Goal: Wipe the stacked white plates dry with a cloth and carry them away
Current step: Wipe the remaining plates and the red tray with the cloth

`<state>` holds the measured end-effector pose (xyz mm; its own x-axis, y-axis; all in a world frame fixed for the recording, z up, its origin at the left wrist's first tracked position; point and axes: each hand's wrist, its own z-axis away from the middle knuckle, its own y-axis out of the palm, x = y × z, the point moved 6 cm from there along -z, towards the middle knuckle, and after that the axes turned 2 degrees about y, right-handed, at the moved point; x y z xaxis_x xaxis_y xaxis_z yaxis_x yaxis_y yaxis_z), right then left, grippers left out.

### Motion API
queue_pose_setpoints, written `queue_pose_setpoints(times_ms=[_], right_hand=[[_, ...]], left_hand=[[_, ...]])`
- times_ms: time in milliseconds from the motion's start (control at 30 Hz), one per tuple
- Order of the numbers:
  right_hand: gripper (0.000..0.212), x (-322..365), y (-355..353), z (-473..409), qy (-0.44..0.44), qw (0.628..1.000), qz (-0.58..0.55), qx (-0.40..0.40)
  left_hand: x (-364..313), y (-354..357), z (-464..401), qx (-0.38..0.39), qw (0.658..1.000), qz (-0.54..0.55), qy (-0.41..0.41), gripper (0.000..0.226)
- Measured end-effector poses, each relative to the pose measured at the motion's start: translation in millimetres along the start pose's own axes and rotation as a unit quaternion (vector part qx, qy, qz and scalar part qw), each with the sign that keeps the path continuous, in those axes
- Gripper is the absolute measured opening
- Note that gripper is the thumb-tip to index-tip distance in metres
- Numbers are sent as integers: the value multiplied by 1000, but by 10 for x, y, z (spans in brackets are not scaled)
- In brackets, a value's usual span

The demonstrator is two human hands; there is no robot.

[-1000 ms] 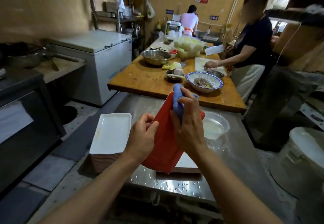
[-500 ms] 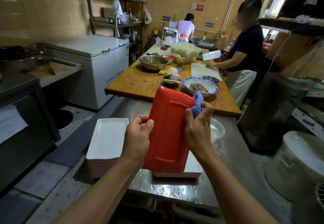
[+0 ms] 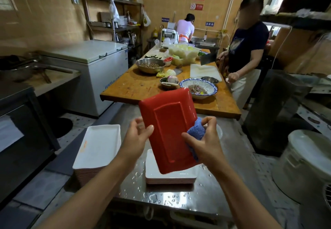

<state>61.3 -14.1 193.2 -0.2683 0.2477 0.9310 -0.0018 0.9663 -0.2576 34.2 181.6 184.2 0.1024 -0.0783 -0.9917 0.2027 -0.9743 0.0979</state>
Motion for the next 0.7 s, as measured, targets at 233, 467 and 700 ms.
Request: queue_pose_setpoints(times_ms=[233, 467, 700], right_hand=[[52, 139, -117, 21, -61, 977, 69, 191], [40, 332, -64, -59, -113, 961, 188, 167], [18, 626, 412, -115, -223, 952, 207, 23]], left_hand=[[-527, 26, -187, 244, 946, -214, 10, 67], [-354, 101, -86, 187, 974, -124, 30, 45], [-355, 48, -76, 109, 985, -122, 46, 43]])
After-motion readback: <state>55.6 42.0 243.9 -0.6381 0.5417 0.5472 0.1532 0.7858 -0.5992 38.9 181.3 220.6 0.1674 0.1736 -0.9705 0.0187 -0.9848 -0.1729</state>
